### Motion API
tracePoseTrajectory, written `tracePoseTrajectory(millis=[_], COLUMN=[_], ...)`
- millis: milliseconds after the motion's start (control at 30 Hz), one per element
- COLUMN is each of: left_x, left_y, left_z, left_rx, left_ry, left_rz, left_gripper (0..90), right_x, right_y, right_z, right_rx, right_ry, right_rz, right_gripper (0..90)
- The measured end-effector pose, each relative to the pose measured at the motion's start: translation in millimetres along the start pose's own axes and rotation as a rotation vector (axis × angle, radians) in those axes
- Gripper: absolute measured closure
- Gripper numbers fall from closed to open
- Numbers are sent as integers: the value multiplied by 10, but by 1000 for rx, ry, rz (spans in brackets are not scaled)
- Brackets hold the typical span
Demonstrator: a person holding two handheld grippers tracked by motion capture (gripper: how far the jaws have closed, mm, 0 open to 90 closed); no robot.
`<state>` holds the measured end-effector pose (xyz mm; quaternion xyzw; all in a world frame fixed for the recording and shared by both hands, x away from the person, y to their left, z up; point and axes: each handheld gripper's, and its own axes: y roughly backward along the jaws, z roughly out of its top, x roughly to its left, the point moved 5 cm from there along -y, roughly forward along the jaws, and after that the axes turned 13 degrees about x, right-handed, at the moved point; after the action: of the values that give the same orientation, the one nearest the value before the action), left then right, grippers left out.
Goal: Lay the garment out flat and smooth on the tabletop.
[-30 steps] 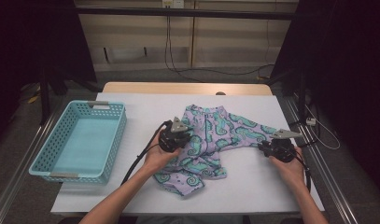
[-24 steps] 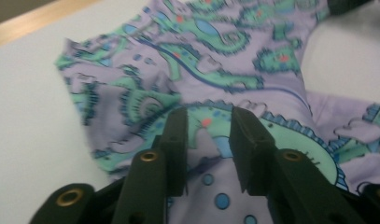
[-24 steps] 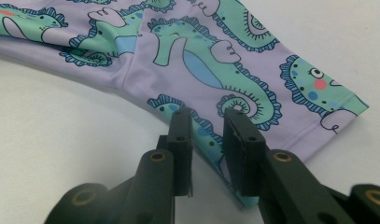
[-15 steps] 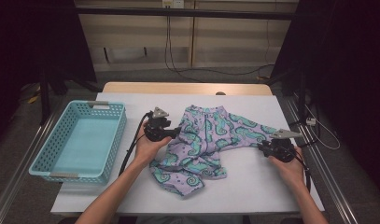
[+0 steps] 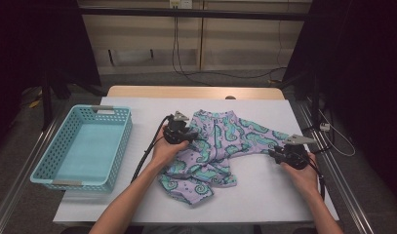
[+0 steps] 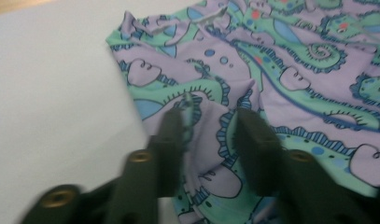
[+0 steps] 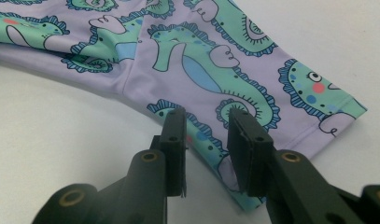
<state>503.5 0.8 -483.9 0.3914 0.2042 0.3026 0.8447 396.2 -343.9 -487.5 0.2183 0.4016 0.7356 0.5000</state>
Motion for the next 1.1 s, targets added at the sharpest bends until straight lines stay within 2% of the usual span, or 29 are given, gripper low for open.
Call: tracePoseTrajectory(millis=[67,100,133,167,200,267,400,467,533,567,600,667,800,833,1000,1100], left_x=[12,13,21,29,49,66,159,270,305,408,408,491,580,622,673,702], left_y=[-14,-24,-12,7,72,113,304,441,472,552,552,630,733,765,787,748], left_z=[-12,-24,-29,-27,-17,-11,3,-2,-6,-28,-28,-63,-119,-140,-150,-152], left_rx=[12,14,12,8,-9,-12,-61,-106,-115,-137,-137,-143,-154,-162,-178,-180], left_ry=[0,8,15,17,25,22,40,86,99,148,148,169,181,196,220,232], left_rz=[15,-9,-7,-14,-5,-3,52,81,88,122,122,149,160,158,147,142], left_gripper=[785,785,881,881,886,888,889,888,888,888,887,887,883,883,883,884], right_x=[-1,-2,-11,-11,-16,-24,-65,-103,-106,-107,-107,-109,-116,-136,-214,-394], right_y=[4,7,7,7,4,3,21,33,31,25,25,20,23,23,35,42], right_z=[2,3,5,5,5,13,41,59,60,57,57,60,70,74,106,157], right_rx=[-2,-4,-7,-7,-7,-9,-21,-31,-31,-28,-28,-26,-30,-29,-38,-47], right_ry=[-1,-4,-4,-4,-5,-7,-19,-34,-39,-37,-37,-36,-39,-44,-59,-108], right_rz=[1,2,1,1,2,3,-10,-15,-14,-12,-12,-15,-19,-24,-46,-70], right_gripper=[684,684,684,684,684,678,657,654,654,654,654,654,649,645,629,602])
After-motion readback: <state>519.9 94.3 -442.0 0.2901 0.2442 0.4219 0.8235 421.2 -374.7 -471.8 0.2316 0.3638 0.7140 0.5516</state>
